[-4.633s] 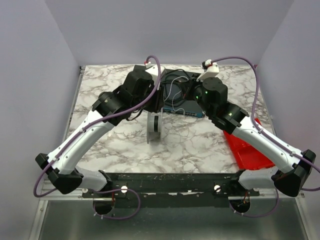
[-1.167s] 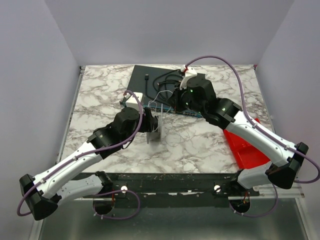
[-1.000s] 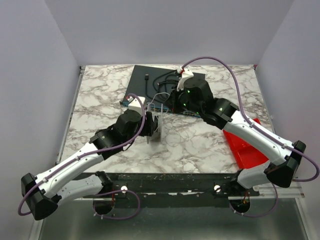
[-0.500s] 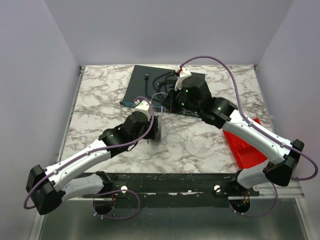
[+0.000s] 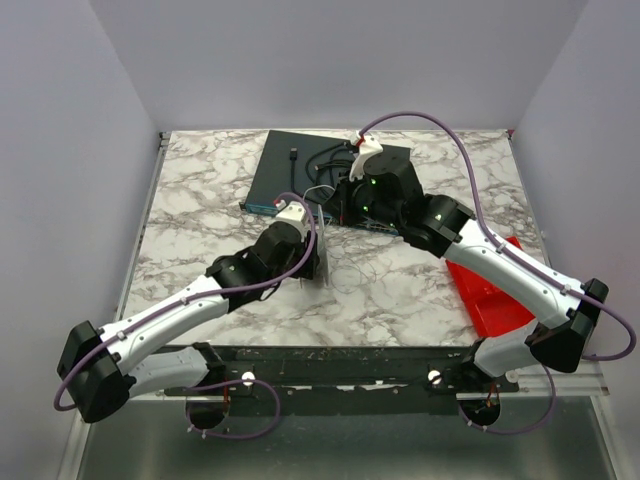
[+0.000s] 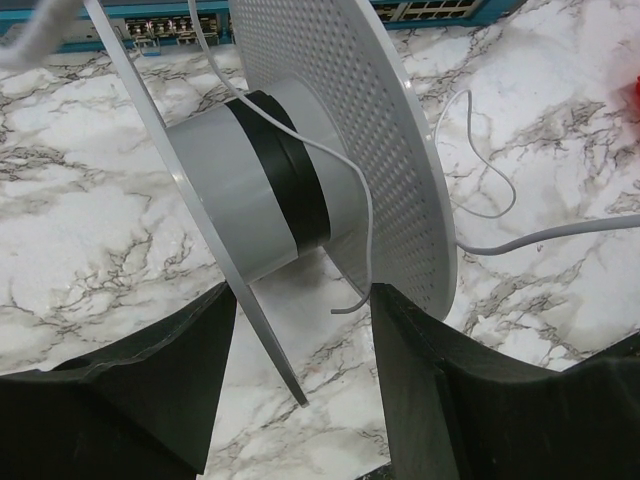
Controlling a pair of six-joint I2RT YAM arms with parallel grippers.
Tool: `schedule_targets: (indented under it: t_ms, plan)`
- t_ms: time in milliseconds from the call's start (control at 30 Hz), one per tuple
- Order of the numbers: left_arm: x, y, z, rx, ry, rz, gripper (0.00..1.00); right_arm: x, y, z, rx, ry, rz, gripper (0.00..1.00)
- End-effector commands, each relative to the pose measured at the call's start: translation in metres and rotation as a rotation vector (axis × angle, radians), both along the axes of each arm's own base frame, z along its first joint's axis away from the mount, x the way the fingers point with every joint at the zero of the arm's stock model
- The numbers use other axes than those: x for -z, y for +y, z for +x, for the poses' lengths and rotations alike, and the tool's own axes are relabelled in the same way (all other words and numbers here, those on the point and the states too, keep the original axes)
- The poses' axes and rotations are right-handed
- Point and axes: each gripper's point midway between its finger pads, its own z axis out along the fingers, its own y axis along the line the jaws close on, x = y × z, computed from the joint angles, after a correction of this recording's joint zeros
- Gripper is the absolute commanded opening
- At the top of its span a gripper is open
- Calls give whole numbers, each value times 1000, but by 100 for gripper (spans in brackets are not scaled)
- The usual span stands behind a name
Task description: Wrap the cables
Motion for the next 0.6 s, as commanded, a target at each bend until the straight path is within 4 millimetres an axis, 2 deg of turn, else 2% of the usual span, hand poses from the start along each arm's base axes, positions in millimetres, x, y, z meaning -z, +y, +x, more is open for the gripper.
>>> schedule_targets:
  t_ms: [0, 367, 567]
  plan:
    - [6, -1, 0, -19, 5, -2, 58, -4, 5, 1, -3, -14, 5, 1]
    - [8, 7, -1, -122, -25, 30, 57, -1, 3, 5, 19, -14, -4, 1]
    - [11, 10, -5, -191, -69, 33, 68, -2, 3, 5, 23, -13, -7, 1]
